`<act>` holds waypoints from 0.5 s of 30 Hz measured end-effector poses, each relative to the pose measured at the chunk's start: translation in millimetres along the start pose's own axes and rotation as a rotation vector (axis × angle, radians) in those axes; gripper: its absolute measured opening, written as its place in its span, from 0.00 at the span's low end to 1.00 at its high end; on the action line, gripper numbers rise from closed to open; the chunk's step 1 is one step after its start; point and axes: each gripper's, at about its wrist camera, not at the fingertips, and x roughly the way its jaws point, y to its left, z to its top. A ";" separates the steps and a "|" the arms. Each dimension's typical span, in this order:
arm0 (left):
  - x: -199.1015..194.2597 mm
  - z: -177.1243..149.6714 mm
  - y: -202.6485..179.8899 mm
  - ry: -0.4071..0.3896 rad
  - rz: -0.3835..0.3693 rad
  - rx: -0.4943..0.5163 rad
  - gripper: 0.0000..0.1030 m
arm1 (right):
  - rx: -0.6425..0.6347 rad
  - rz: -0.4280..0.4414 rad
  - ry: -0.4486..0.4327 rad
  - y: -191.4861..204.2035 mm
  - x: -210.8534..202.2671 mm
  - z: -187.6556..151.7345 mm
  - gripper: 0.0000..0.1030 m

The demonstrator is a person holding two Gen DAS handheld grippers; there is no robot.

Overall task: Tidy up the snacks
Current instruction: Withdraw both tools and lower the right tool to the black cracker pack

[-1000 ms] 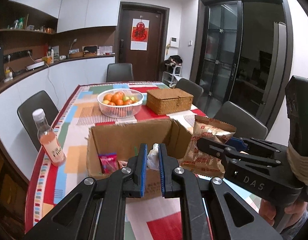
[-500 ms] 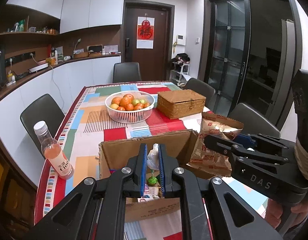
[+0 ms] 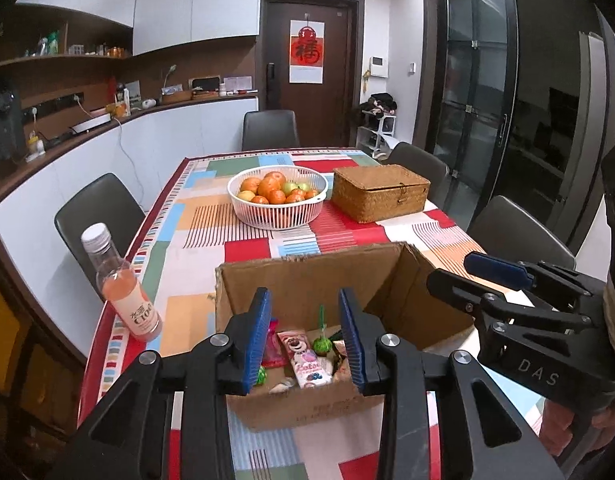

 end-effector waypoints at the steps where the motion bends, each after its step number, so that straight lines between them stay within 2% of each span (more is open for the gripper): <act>1: -4.2 -2.9 0.1 -0.001 0.004 0.000 0.34 | -0.002 0.004 0.000 0.8 -3.1 -1.9 0.46; 7: -32.1 -23.0 -3.5 -0.001 0.012 -0.012 0.39 | -0.052 0.025 -0.005 11.0 -27.9 -18.2 0.46; 10: -43.3 -34.7 -3.2 0.007 0.023 -0.026 0.45 | -0.083 0.043 0.005 18.7 -35.7 -26.9 0.46; 15: -56.1 -59.8 0.7 0.046 0.029 -0.063 0.50 | -0.139 0.066 0.041 32.0 -43.5 -46.7 0.46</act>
